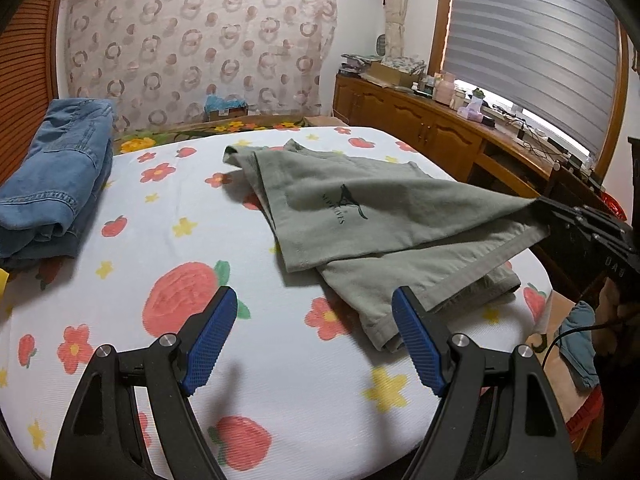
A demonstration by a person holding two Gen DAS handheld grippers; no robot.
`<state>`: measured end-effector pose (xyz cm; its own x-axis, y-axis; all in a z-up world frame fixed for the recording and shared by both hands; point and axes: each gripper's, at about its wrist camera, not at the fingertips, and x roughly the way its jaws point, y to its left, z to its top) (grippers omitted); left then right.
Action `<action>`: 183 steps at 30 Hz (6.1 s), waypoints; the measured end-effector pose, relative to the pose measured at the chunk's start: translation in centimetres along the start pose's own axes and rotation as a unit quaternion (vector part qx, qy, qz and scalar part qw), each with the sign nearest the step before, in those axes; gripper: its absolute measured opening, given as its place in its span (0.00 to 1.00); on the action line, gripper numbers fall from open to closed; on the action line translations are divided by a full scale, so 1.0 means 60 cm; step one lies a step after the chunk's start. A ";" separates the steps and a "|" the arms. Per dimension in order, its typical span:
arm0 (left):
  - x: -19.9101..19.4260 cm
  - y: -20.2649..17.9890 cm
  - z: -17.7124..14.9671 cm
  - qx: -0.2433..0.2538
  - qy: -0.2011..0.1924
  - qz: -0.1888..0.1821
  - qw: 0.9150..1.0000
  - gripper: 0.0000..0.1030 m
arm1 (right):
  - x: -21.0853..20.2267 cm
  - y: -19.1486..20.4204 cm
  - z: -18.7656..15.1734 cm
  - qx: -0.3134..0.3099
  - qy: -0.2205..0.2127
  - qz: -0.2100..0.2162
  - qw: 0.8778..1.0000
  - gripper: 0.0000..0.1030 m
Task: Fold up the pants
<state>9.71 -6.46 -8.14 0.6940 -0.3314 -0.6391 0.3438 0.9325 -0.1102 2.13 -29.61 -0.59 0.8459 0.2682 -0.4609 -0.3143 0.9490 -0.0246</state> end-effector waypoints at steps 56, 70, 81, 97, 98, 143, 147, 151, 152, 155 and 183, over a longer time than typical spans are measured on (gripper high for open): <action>-0.023 0.079 -0.018 -0.043 -0.026 0.048 0.998 0.78 | 0.141 0.070 0.115 -0.040 0.100 0.085 0.991 0.45; -0.033 0.110 -0.041 -0.059 -0.021 0.051 0.997 0.78 | 0.181 0.113 0.133 -0.094 0.123 0.112 0.982 0.45; -0.041 0.118 -0.050 -0.067 -0.022 0.041 0.997 0.78 | 0.227 0.138 0.141 -0.158 0.151 0.075 0.973 0.45; -0.039 0.108 -0.049 -0.059 -0.026 0.038 0.997 0.78 | 0.184 0.123 0.172 -0.116 0.105 0.080 0.984 0.01; -0.038 0.107 -0.049 -0.058 -0.025 0.039 0.997 0.78 | 0.183 0.122 0.173 -0.116 0.105 0.081 0.984 0.01; -0.030 0.098 -0.055 -0.050 -0.014 0.042 0.998 0.78 | 0.197 0.014 0.209 -0.082 0.085 0.076 0.990 0.03; -0.030 0.099 -0.056 -0.052 -0.015 0.041 0.998 0.78 | 0.204 -0.021 0.216 -0.081 0.090 0.033 0.992 0.03; -0.033 0.100 -0.055 -0.053 -0.021 0.040 0.998 0.78 | 0.219 -0.045 0.223 -0.076 0.092 0.000 0.993 0.03; -0.033 0.100 -0.055 -0.052 -0.021 0.041 0.998 0.78 | 0.224 -0.048 0.223 -0.074 0.094 -0.005 0.993 0.03; -0.033 0.100 -0.054 -0.052 -0.021 0.040 0.998 0.78 | 0.240 -0.053 0.228 -0.072 0.100 -0.023 0.992 0.03; -0.022 0.091 -0.055 -0.047 -0.012 0.039 0.998 0.78 | 0.256 -0.095 0.237 0.001 0.135 -0.060 0.989 0.22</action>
<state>8.56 -0.43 -10.40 0.7319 -0.2599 -0.6299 0.2284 0.9645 -0.1325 23.04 -28.54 5.07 0.7314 0.0999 -0.6746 -0.2178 0.9716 -0.0923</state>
